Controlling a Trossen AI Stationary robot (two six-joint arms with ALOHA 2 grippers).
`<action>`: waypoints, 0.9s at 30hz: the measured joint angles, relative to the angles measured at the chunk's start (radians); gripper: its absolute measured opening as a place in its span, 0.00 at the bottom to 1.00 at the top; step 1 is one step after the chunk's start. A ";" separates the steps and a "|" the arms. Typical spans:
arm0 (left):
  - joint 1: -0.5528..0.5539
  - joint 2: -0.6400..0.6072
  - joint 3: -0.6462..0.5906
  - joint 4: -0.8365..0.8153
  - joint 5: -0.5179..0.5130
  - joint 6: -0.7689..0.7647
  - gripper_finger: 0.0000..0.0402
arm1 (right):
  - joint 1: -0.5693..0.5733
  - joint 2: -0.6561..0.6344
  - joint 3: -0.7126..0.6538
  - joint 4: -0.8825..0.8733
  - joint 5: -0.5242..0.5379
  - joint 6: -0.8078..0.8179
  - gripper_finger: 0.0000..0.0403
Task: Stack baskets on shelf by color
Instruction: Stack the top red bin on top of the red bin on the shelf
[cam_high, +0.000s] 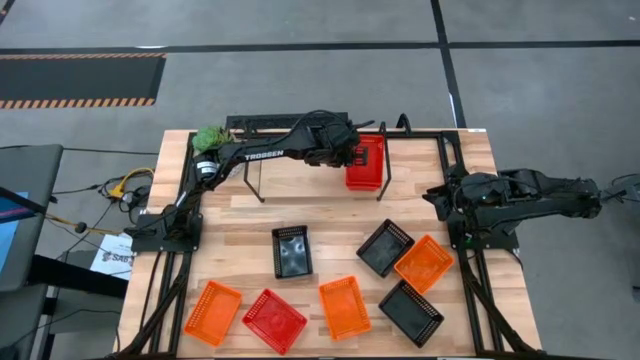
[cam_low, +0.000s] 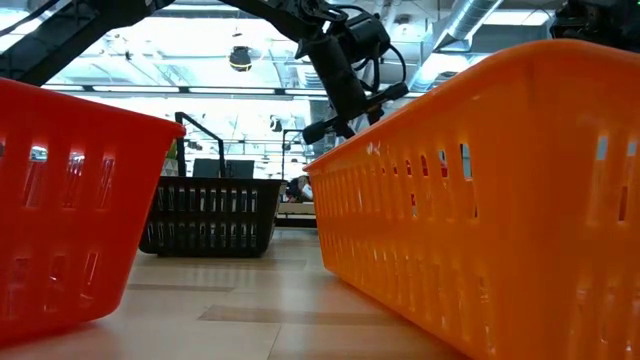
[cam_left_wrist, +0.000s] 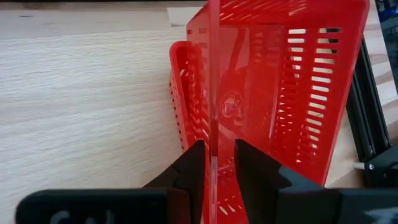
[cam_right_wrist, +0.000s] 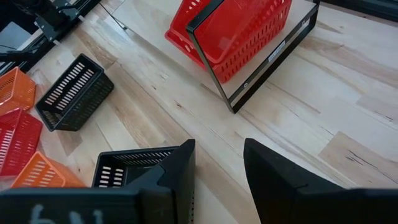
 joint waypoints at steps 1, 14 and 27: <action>0.000 0.000 0.000 0.000 0.005 0.001 0.20 | 0.000 0.000 0.000 0.000 0.000 0.000 0.40; 0.032 -0.009 0.109 -0.070 0.048 0.102 0.29 | 0.000 0.000 0.000 0.000 -0.001 0.000 0.40; 0.064 0.033 0.214 0.025 -0.118 0.223 0.02 | 0.000 0.000 0.000 0.000 -0.001 0.000 0.40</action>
